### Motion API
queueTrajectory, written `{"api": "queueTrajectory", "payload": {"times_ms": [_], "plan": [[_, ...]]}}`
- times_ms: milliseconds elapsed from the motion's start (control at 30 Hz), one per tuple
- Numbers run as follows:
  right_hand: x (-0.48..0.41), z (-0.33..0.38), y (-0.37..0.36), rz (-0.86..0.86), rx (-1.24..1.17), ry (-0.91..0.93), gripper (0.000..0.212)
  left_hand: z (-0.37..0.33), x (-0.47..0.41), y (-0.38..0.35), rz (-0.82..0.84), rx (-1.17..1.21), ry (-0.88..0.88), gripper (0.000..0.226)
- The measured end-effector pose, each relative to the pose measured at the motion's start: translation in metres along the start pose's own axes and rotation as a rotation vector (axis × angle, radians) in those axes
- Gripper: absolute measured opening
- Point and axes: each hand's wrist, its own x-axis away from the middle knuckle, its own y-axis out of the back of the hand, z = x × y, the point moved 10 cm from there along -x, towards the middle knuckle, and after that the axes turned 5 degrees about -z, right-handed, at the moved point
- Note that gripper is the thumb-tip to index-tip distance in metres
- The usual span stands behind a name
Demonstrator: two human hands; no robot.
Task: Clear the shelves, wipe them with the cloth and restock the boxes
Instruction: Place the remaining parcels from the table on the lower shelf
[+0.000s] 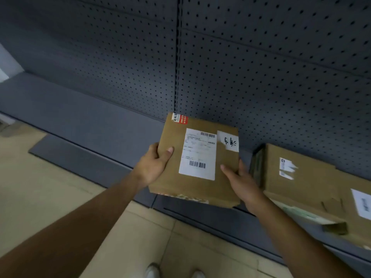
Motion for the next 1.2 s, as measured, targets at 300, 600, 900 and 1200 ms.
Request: {"api": "queueTrajectory", "payload": {"times_ms": [300, 600, 900, 1200], "plan": [[-0.069, -0.049, -0.011, -0.111, -0.114, -0.061, 0.051, 0.028, -0.082, -0.049, 0.081, -0.047, -0.009, 0.062], [-0.117, -0.093, -0.010, -0.201, -0.132, -0.082, 0.052, 0.035, -0.137, -0.095, 0.111, -0.137, -0.083, 0.062], [-0.141, -0.106, -0.004, -0.199, -0.133, -0.125, 0.045, 0.050, -0.159, -0.123, 0.111, -0.208, -0.067, 0.069], [-0.142, -0.096, -0.002, -0.175, 0.002, -0.079, 0.040, 0.035, -0.150, -0.114, 0.039, -0.516, -0.156, 0.070]]}}
